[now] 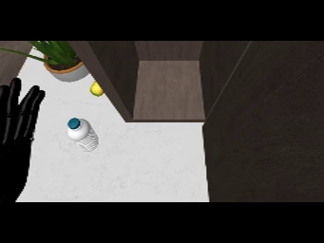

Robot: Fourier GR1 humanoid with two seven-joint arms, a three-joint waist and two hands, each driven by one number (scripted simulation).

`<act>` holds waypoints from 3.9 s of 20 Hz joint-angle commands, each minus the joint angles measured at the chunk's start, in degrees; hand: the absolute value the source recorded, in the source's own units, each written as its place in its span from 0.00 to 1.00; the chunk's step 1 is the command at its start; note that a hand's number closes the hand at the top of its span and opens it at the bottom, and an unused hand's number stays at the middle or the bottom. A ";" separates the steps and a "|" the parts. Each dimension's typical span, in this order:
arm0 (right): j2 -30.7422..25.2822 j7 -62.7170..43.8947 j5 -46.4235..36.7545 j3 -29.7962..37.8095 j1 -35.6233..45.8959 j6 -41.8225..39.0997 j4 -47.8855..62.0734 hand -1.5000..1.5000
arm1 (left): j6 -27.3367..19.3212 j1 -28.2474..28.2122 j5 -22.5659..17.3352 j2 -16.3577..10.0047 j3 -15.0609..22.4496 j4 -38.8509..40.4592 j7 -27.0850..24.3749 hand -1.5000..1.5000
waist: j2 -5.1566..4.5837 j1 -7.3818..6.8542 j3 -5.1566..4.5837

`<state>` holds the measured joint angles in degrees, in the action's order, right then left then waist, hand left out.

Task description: Pick up the bottled water, place it into the cabinet and close the cabinet

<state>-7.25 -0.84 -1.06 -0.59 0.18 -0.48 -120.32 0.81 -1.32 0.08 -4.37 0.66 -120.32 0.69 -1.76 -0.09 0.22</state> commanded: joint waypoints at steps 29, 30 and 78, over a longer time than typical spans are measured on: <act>2.34 -10.70 14.00 -8.32 -35.50 -9.86 -28.61 0.00 | 20.90 4.23 -27.84 -14.85 -12.91 13.71 21.43 0.00 | 1.87 1.02 -0.25; 1.17 -10.02 15.38 -6.80 -36.15 -11.27 -28.58 0.00 | 20.95 2.26 -27.70 -14.30 -13.52 10.38 20.57 0.00 | 1.92 0.74 -0.23; -1.46 11.95 14.97 -5.91 -56.26 -21.46 -24.91 0.00 | 27.11 24.67 1.49 -9.93 -15.72 100.91 -42.97 1.00 | 1.44 2.29 -0.38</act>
<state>-7.00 10.70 8.17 -10.43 -53.87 -20.22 -141.60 27.82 21.89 1.19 -14.69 -14.27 -23.91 -36.79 -0.33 1.83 -0.18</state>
